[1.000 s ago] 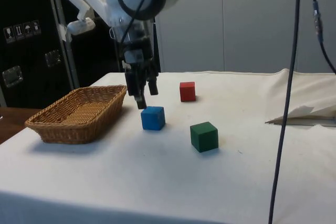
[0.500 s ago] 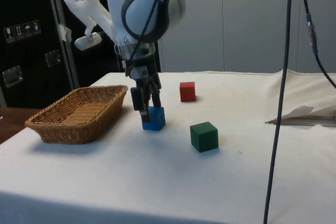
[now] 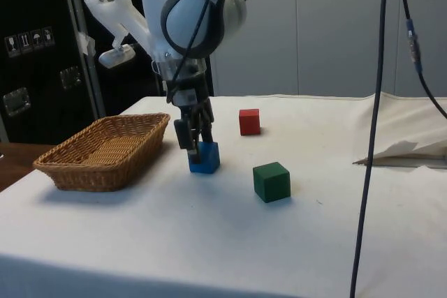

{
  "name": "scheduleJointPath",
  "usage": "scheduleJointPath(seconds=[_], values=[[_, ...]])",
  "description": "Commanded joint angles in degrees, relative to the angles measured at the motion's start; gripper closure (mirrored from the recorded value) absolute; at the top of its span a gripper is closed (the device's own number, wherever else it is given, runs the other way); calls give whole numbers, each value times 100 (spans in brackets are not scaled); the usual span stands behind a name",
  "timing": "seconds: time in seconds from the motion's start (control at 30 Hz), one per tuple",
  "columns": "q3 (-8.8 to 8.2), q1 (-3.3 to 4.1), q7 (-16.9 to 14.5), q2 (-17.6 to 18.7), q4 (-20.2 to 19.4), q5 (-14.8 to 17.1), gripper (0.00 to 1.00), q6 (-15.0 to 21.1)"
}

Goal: Pick up exactly two blocks and place them into the basket.

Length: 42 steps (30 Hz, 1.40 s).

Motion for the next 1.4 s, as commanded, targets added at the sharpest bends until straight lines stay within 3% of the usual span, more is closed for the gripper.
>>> scheduleJointPath(seconds=[0.0, 0.03, 0.13, 0.17, 0.2, 0.47, 0.63, 0.73, 0.77, 0.8, 0.93, 1.37], values=[[6, 0, -6, 0, 0, 6, 38, 0], [0, 0, -6, 0, 0, 6, 62, 0], [0, 0, 0, 0, 0, 0, 93, -6], [0, 0, 0, 0, 0, 6, 93, 0], [0, 0, 0, 0, 0, 6, 100, 0], [0, 0, 6, -6, 6, 0, 100, -11], [-86, 46, 178, -235, 17, -80, 100, -206], [-92, 40, 269, -344, 40, -138, 100, -321], [-40, 0, 201, -327, 29, -80, 100, -264], [-92, 34, 304, -378, 52, -160, 100, -355], [-97, 23, 424, -487, 138, -246, 100, -493], [-132, -23, 476, -390, 1037, -269, 100, -1186]])
